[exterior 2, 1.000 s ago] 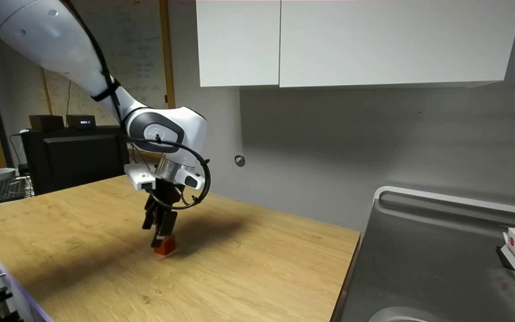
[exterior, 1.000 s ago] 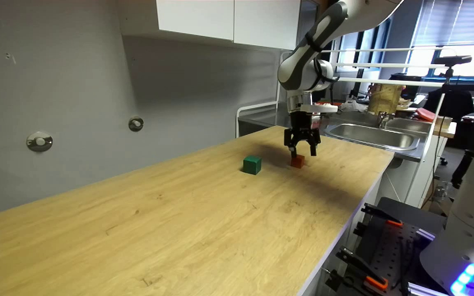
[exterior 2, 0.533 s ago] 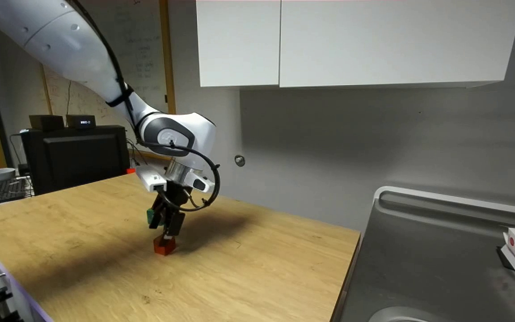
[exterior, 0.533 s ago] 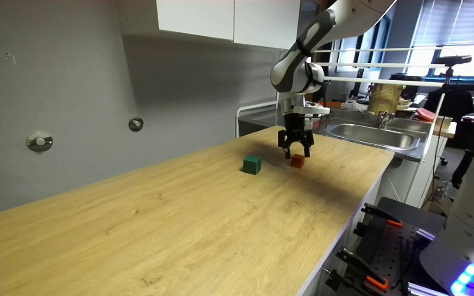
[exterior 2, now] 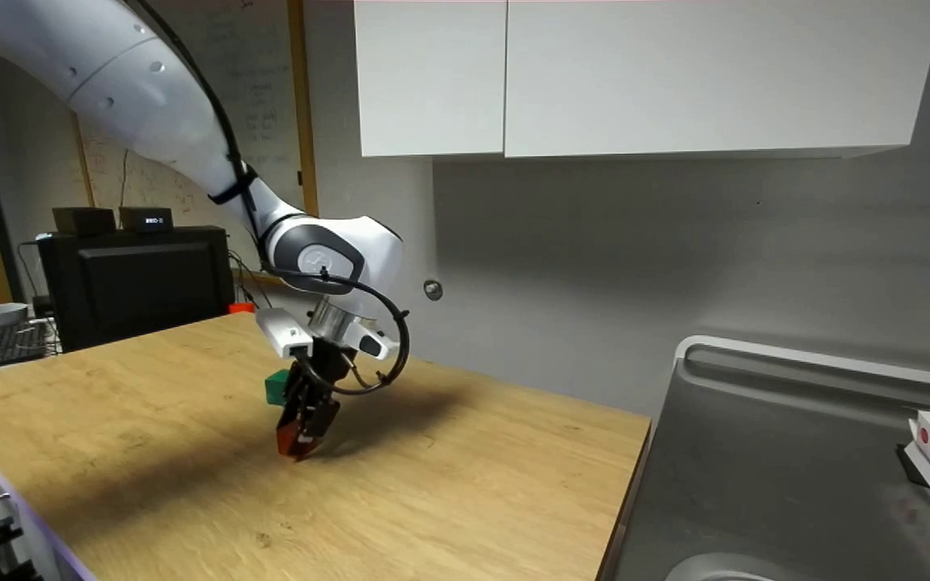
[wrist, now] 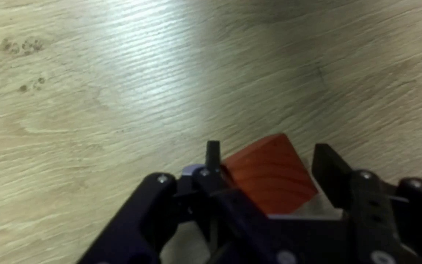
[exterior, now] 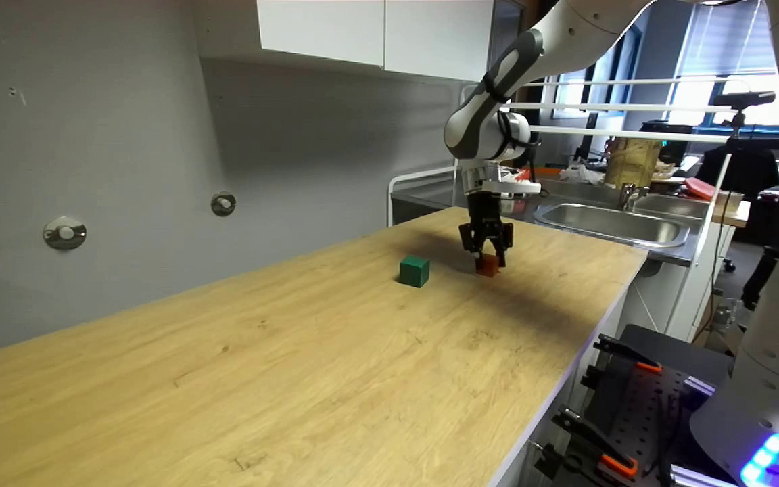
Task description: Put the orange block on top of the green block
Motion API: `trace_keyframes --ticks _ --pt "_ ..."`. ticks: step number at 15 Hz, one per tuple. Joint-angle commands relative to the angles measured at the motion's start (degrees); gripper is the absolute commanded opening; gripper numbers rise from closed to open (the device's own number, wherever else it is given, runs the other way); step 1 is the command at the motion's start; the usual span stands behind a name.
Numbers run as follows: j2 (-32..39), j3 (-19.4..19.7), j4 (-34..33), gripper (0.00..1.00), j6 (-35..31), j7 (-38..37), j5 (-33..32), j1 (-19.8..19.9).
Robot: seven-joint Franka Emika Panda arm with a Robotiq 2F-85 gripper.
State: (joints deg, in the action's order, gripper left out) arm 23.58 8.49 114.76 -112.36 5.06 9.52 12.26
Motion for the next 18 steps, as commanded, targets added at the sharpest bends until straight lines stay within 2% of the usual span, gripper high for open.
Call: trace_keyframes --ticks 1,3,4,12,18 --pt "0.51 -0.74 -2.57 0.36 2.28 1.83 1.35 1.22" --pt "0.24 -0.72 -3.23 0.2 2.48 1.83 1.2 1.22" --pt "0.02 -0.75 -3.69 0.18 2.58 1.82 1.01 1.12" --pt "-0.52 -2.53 -9.89 0.18 3.21 1.72 -0.5 -1.0" --pt "-0.41 -4.81 -11.0 0.18 3.23 1.5 -0.67 -3.64"
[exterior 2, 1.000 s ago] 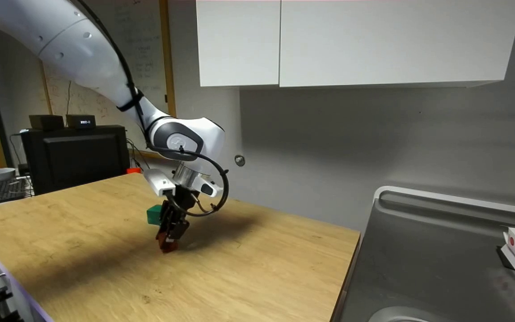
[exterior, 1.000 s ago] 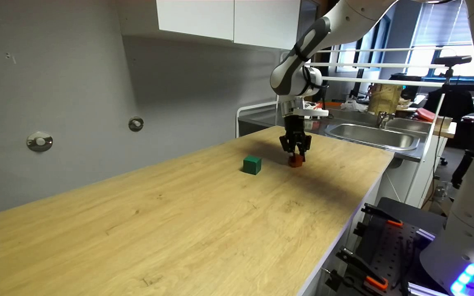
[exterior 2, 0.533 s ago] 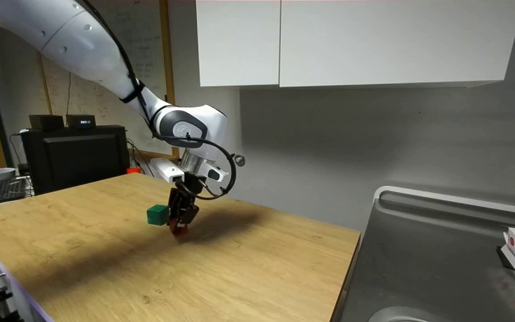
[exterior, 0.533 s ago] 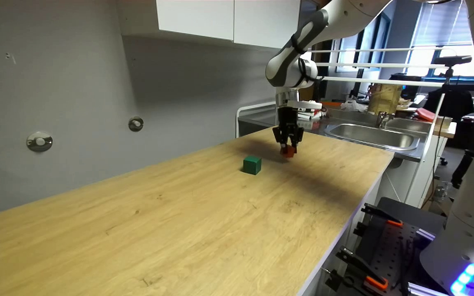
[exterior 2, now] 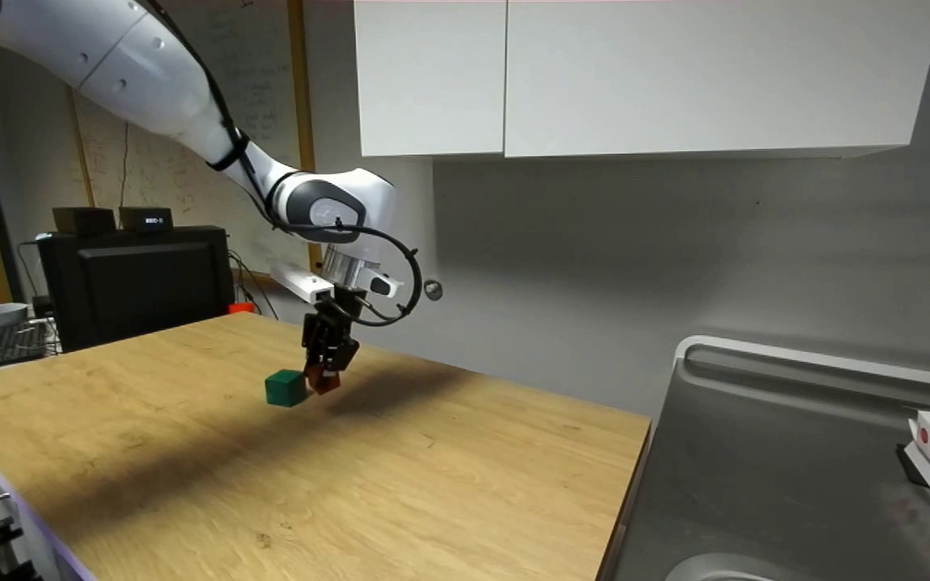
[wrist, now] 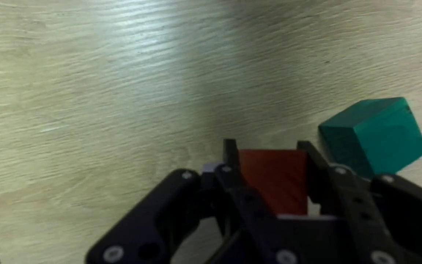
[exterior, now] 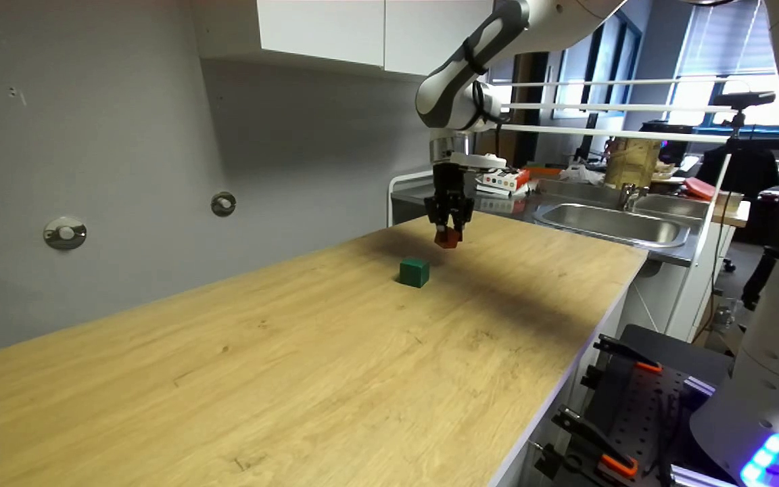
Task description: Put the orange block on top of the green block
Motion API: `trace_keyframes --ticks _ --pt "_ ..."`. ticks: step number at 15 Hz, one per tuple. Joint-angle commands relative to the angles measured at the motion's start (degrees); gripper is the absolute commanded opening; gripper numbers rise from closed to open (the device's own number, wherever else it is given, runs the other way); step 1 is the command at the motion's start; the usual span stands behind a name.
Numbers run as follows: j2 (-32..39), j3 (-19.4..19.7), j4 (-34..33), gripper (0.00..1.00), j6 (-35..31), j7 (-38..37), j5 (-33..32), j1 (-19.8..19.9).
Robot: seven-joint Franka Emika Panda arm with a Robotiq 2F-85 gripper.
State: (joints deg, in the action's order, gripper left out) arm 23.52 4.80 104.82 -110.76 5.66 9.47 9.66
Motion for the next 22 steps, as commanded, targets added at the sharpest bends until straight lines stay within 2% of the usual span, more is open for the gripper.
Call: trace_keyframes --ticks 1,8,22 --pt "-0.57 -1.48 -0.89 0.18 1.67 0.88 -0.7 -1.61" --pt "-1.29 -2.91 0.37 0.18 2.46 0.05 -3.53 -5.51" --pt "-0.21 -3.74 1.03 0.18 2.52 -0.77 -9.18 -9.01"
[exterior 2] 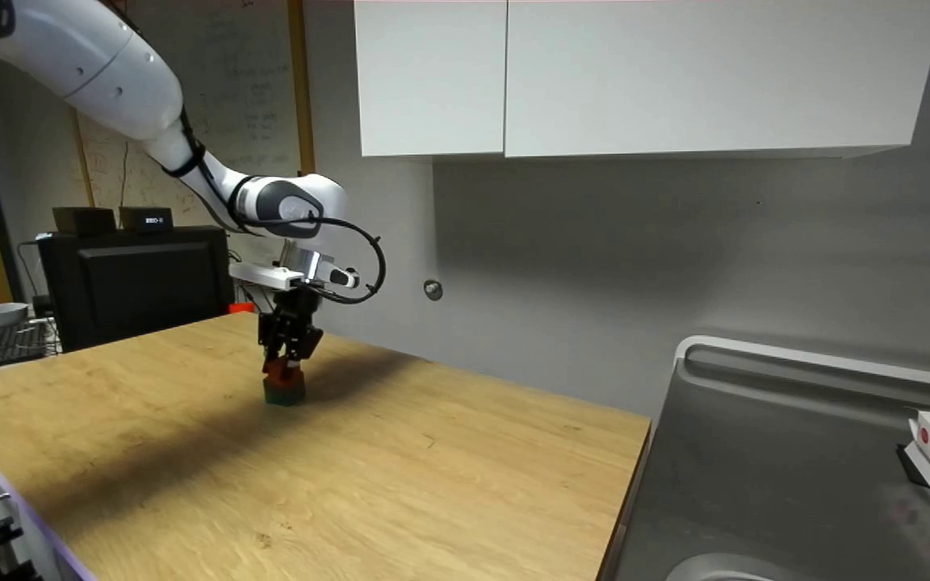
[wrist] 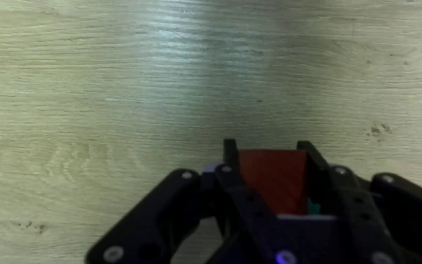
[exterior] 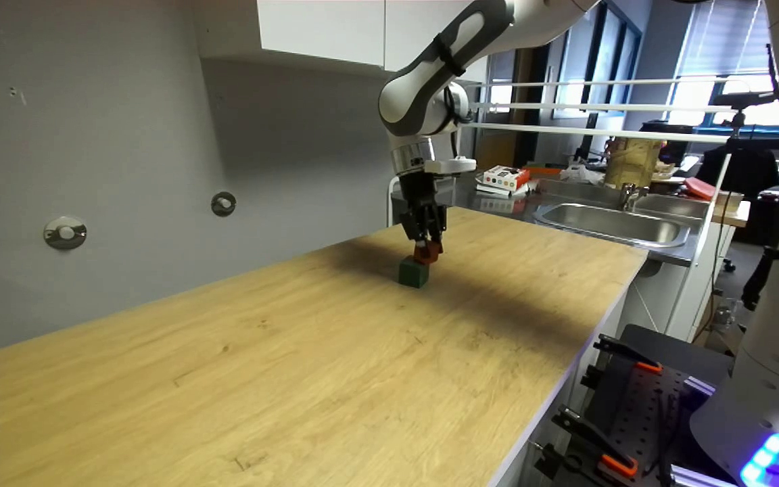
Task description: Put the orange block on top of the green block
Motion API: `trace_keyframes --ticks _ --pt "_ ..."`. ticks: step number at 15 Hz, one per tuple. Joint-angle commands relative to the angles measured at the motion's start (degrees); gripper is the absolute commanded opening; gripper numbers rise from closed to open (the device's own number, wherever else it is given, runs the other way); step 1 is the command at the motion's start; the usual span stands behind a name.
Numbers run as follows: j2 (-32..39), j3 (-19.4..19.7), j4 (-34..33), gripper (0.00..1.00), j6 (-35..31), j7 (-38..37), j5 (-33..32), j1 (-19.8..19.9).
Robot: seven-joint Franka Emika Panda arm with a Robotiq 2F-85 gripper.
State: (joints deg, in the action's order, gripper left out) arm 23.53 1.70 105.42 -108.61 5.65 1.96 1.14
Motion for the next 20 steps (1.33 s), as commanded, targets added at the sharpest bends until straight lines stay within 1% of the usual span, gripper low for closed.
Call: trace_keyframes --ticks 1,7,8,9,11,15,16,20 --pt "-0.16 -0.71 0.3 0.18 0.35 -0.79 -1.96 -0.66" --pt "0.01 -1.09 -0.46 0.18 0.73 -1.22 -3.7 -1.67" --pt "0.11 -1.12 -0.67 0.45 0.92 -1.41 -4.04 -1.88" --pt "0.12 -1.17 -0.71 0.69 0.96 -1.5 -4.3 -2.05" --pt "0.13 -1.18 -0.79 0.71 1.15 -1.49 -4.83 -2.28" --pt "0.0 -1.14 -1.0 0.99 1.36 -1.46 -5.87 -2.64" --pt "-0.03 -1.15 -1.14 1.0 1.48 -1.44 -6.06 -2.68" --pt "-0.22 -1.21 -1.8 1.0 1.94 -1.34 -6.46 -2.71"
